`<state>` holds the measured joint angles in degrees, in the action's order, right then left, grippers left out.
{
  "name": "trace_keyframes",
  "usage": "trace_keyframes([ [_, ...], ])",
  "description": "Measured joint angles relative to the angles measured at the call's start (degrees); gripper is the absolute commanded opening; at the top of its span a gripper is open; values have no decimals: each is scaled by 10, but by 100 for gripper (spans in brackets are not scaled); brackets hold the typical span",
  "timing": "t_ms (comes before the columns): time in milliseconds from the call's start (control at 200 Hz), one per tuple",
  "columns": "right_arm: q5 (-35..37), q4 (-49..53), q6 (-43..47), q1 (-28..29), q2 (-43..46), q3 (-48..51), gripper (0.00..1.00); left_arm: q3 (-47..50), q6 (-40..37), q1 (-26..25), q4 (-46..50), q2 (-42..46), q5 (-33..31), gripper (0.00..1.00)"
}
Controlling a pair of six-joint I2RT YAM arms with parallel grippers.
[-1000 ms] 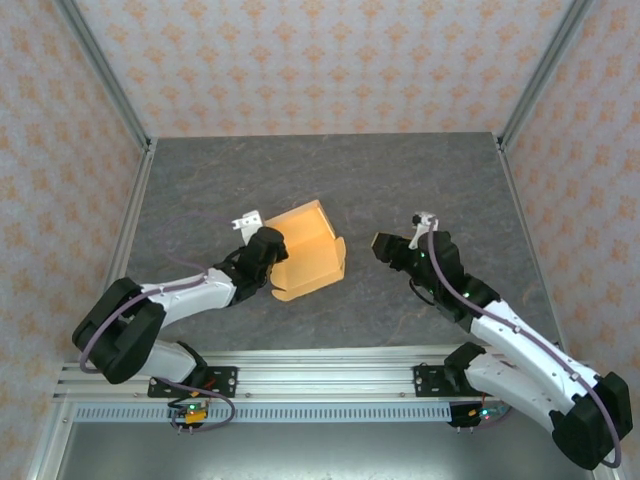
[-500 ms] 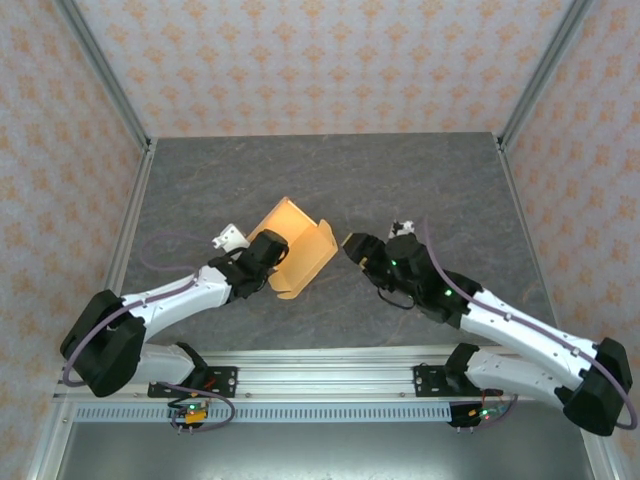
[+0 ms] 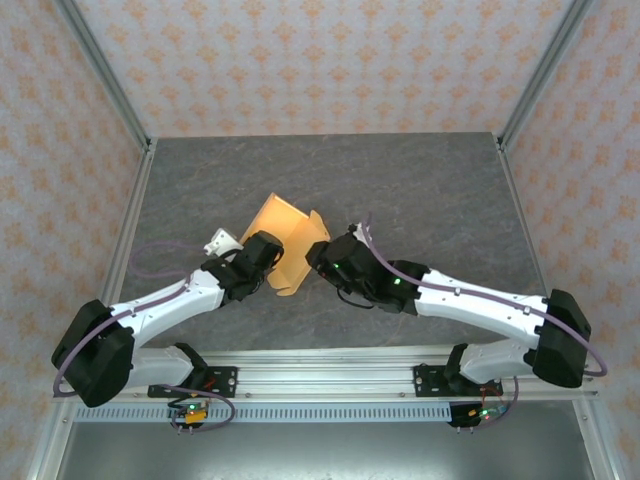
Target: Fold the paper box
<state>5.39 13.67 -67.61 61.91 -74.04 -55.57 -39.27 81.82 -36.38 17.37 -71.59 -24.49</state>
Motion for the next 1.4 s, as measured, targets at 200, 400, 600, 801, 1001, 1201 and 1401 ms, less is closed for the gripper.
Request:
trace_keyframes([
  [200, 16, -2, -16, 25, -51, -4, 24, 6, 13, 0, 2, 0, 0, 0],
  [400, 37, 1, -23, 35, -70, -5, 5, 16, 17, 0, 2, 3, 0, 64],
  [600, 104, 78, 29, 35, -70, -39, 0, 25, 3, 0, -17, 18, 40, 100],
  [801, 174, 204, 203, 32, -70, -125, 0, 60, -33, 0, -7, 142, 89, 100],
  [1001, 163, 314, 462, -25, -53, -161, 0, 60, -183, 12, -2, 296, 103, 100],
  [1201, 80, 397, 741, -46, -41, -189, 0, 44, -322, 61, -3, 287, 161, 100],
  [1401, 89, 465, 937, -46, -82, -261, 1, 53, -387, 83, -24, 239, 231, 100],
])
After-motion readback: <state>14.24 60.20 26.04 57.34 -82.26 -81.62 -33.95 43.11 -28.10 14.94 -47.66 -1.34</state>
